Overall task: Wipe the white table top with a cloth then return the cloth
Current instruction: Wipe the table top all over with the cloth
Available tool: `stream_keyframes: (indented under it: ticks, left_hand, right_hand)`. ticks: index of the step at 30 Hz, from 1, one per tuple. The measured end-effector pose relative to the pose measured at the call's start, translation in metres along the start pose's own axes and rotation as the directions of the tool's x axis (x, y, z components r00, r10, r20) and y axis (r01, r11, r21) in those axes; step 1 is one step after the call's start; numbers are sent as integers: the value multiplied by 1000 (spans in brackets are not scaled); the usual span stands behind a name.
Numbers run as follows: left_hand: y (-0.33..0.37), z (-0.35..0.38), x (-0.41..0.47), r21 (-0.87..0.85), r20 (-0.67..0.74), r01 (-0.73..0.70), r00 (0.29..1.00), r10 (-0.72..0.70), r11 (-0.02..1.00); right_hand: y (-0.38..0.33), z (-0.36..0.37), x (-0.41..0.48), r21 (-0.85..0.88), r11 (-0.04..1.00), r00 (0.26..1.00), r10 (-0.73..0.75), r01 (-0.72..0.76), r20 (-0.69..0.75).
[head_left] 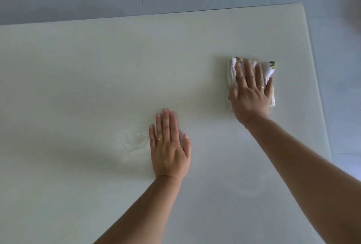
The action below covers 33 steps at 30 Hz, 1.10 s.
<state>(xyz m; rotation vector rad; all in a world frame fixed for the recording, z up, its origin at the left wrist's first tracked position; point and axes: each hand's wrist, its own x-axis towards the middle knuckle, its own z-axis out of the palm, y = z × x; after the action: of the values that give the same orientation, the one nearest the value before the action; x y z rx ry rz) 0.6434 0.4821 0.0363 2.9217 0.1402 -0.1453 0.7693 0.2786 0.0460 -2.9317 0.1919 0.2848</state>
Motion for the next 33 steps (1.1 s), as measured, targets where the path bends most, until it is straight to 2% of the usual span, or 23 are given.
stream_keyframes:
  ticks: [1,2,4,6,7,8,9,11,13,14,15,17,19,20,21,23,25,26,27,28,30,32,33]
  left_hand:
    - [0,1,0,5,4,2,1000,-2,1000]
    - [0,1,-1,14,4,4,1000,-4,1000]
    - [-1,1,-1,33,-3,15,1000,-14,999]
    - [-1,0,-1,28,0,21,1000,-21,999]
    - [-1,0,-1,18,1,18,1000,-18,1000]
    - [-1,0,-1,13,1,16,1000,-16,1000]
    - [-1,1,-2,12,4,14,1000,-14,1000]
    - [-2,2,-2,13,6,12,1000,-12,1000]
    - [-2,3,-3,4,-4,10,1000,-10,1000]
    - [-1,3,-3,-3,-18,7,1000,-7,1000]
    - [-1,2,-3,-12,-36,2,999,-3,1000]
    - [-1,1,-3,-42,-63,-6,998,3,999]
    - [0,0,-3,-59,-66,-6,998,2,998]
    - [-1,0,-4,-60,-65,-11,998,7,998]
    - [-1,1,-4,-59,-64,-16,998,12,998]
    - [-2,3,-4,-60,-67,-16,998,12,998]
    - [-3,5,-4,-65,-71,-18,997,13,998]
    - [-3,6,-3,-68,-69,-22,997,18,997]
    - [-4,6,-3,-70,-63,-26,998,22,997]
    - [-4,6,-2,-68,-56,-28,998,24,997]
    - [-4,6,-2,-60,-49,-35,998,32,998]
    - [-5,7,-3,-59,-49,-36,998,33,998]
    - [-5,8,-3,-61,-51,-36,998,33,997]
  right_hand:
    - [-18,7,-16,7,998,998,68,-68,-10]
    - [-36,14,-36,-10,999,999,52,-52,-7]
    - [-59,26,-78,-56,984,985,-168,169,30]
    - [-46,25,-99,-96,895,899,-428,436,89]
    - [-27,21,-97,-117,856,864,-493,503,103]
    - [-7,17,-91,-146,853,865,-491,501,102]
    - [13,12,-84,-160,885,900,-429,437,82]
    - [35,5,-72,-81,981,985,-172,174,24]
    - [16,12,-79,12,997,997,73,-73,-13]
    - [-4,18,-91,42,990,991,136,-135,-17]
    - [-24,25,-106,59,991,993,118,-118,-8]
    - [-43,35,-141,11,995,994,-100,100,41]
    - [-22,33,-158,-81,931,933,-349,356,90]
    - [-2,29,-159,-106,912,917,-388,397,93]
    - [17,25,-156,-118,921,928,-363,371,85]
    - [41,17,-146,-68,988,990,-138,141,39]
    - [28,21,-148,23,993,993,114,-114,18]
    - [10,27,-158,34,984,984,177,-177,9]
    - [-11,34,-174,20,986,986,164,-164,5]
    - [-31,42,-194,8,997,997,77,-77,11]
    - [-46,52,-232,-23,983,981,-183,184,61]
    - [-22,49,-240,-60,921,920,-379,386,103]
    - [-3,44,-237,-96,910,913,-393,403,111]
